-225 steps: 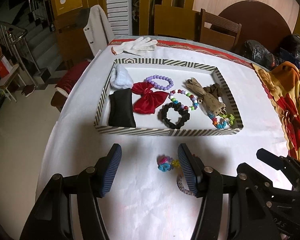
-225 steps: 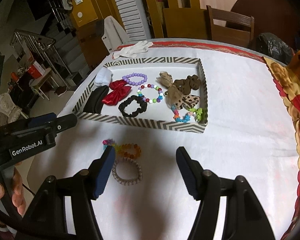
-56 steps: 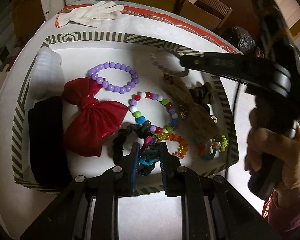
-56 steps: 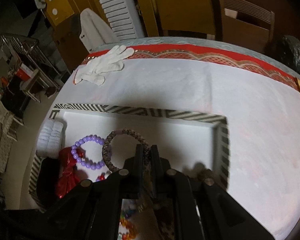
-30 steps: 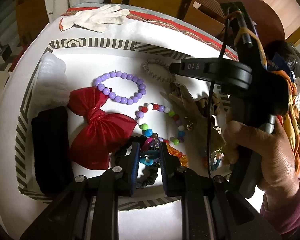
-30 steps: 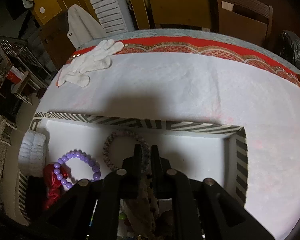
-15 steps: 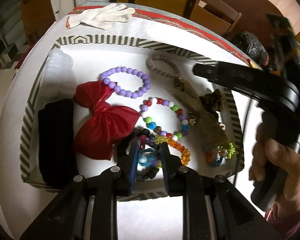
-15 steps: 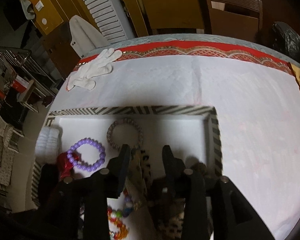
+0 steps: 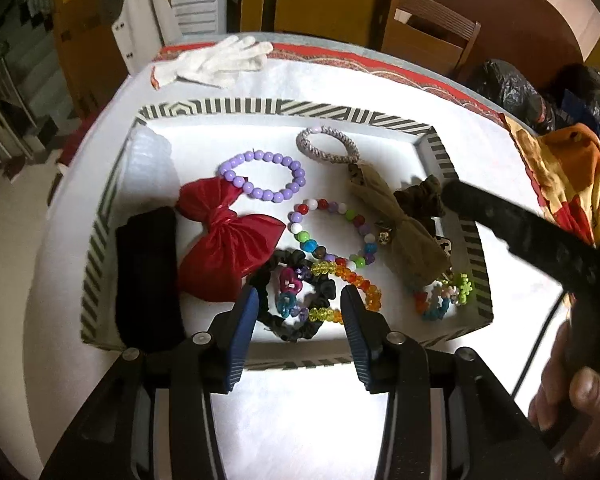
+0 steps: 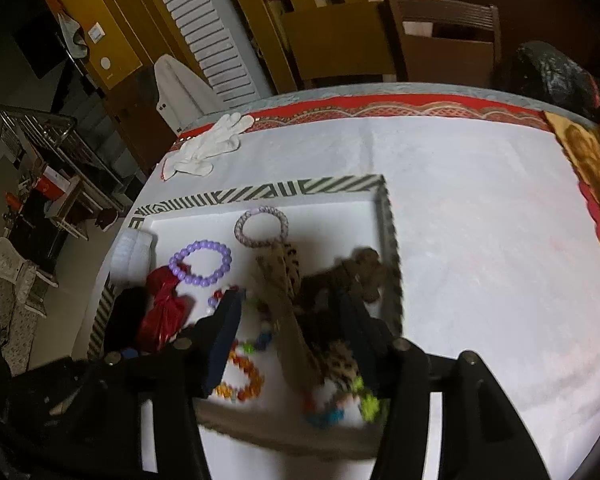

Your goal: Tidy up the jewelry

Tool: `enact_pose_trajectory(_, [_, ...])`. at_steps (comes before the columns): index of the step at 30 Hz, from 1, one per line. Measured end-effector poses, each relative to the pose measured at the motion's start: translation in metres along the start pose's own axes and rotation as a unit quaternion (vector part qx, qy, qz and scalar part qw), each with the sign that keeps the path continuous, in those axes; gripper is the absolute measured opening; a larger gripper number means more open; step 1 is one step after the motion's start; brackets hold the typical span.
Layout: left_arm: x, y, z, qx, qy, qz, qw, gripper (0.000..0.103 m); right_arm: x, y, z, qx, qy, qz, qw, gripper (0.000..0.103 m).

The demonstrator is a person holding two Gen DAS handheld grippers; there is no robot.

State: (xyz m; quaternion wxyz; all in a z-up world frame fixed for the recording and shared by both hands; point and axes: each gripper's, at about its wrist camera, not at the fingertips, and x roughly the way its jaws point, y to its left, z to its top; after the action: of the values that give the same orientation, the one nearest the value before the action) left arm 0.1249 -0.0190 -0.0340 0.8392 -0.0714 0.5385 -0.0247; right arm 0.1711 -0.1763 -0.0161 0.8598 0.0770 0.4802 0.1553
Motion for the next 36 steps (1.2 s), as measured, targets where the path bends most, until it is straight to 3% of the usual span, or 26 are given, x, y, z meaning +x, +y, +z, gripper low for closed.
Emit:
enact_pose_trajectory(7, [-0.020,-0.008,-0.016,-0.001,-0.026,0.031,0.9992,0.055,-0.026,-0.002,-0.029,-0.003,-0.017,-0.014,1.000,0.057])
enact_pose_trajectory(13, [-0.038,-0.012,-0.030,-0.008,-0.043,0.023,0.9988,0.055,-0.044,-0.003,-0.048,0.003,-0.021,-0.016,1.000,0.058])
enact_pose_trajectory(17, [-0.054,-0.015,-0.036,-0.008,-0.059,0.037,0.9975,0.055,-0.057,0.002,-0.059,0.000,-0.025,-0.015,1.000,0.061])
enact_pose_trajectory(36, [-0.114,-0.011,-0.042,-0.018,-0.132,0.067,0.9888,0.055,-0.112,0.040,-0.070,-0.054,-0.074,-0.022,0.996,0.072])
